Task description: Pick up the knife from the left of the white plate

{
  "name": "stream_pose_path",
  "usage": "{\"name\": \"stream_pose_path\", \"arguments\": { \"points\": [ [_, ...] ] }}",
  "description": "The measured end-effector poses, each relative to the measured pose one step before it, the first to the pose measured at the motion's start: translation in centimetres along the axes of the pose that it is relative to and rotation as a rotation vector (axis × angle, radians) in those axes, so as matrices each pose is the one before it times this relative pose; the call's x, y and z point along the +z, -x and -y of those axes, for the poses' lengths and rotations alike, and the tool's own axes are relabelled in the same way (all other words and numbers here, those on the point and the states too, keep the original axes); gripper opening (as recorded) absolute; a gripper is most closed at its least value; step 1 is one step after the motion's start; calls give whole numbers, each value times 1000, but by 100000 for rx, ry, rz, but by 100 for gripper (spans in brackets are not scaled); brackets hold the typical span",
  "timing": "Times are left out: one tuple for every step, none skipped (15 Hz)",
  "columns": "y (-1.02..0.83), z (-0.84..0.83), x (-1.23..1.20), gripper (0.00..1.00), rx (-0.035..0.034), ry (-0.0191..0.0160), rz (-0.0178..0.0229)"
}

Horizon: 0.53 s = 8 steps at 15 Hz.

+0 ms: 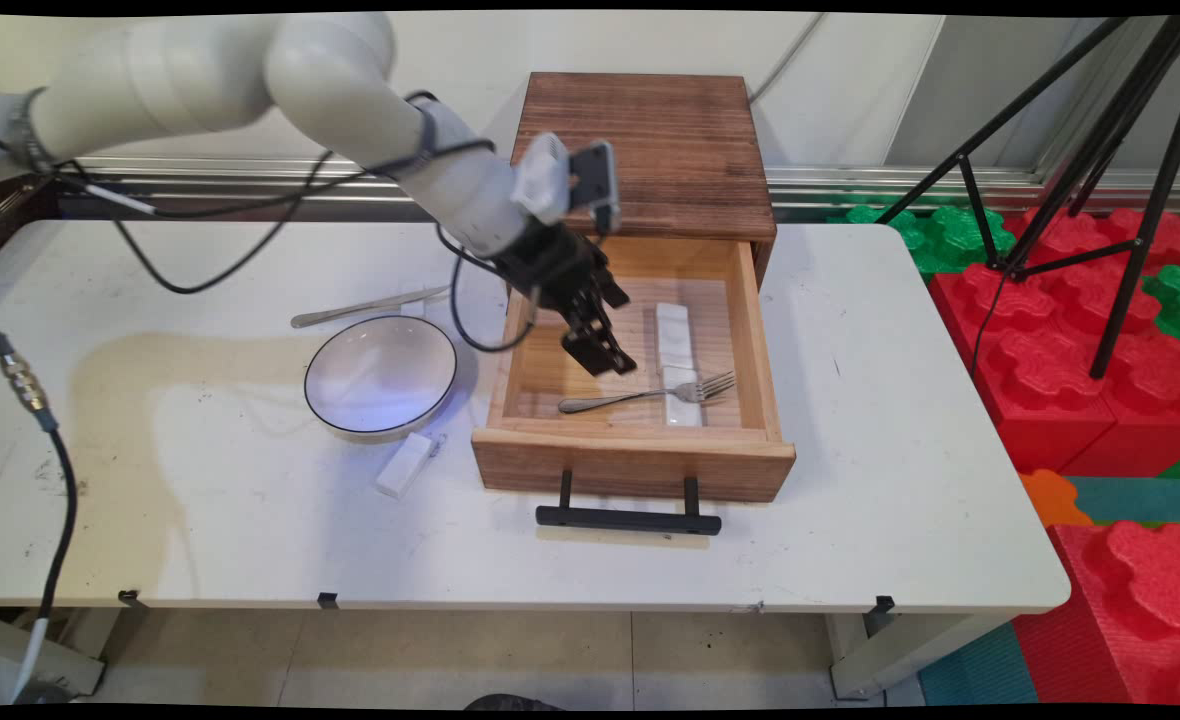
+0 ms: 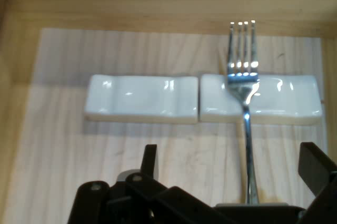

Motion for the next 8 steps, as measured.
{"name": "stream_pose_path", "arguments": {
  "points": [
    [215,94,-821,100,-341,-452,-674],
    [235,111,-851,100,-280,-419,-693],
    [179,85,-656,100,-188,-325,-497],
    [360,159,-1095,100,-416,-594,-761],
    [481,224,-1459,100,-372,-716,-890],
    [386,196,-1079,100,-268,-568,-561],
    [425,217,-1086,100,-347,-671,-434],
    [304,145,-715,100,-279,-465,-231]
  ]
}}
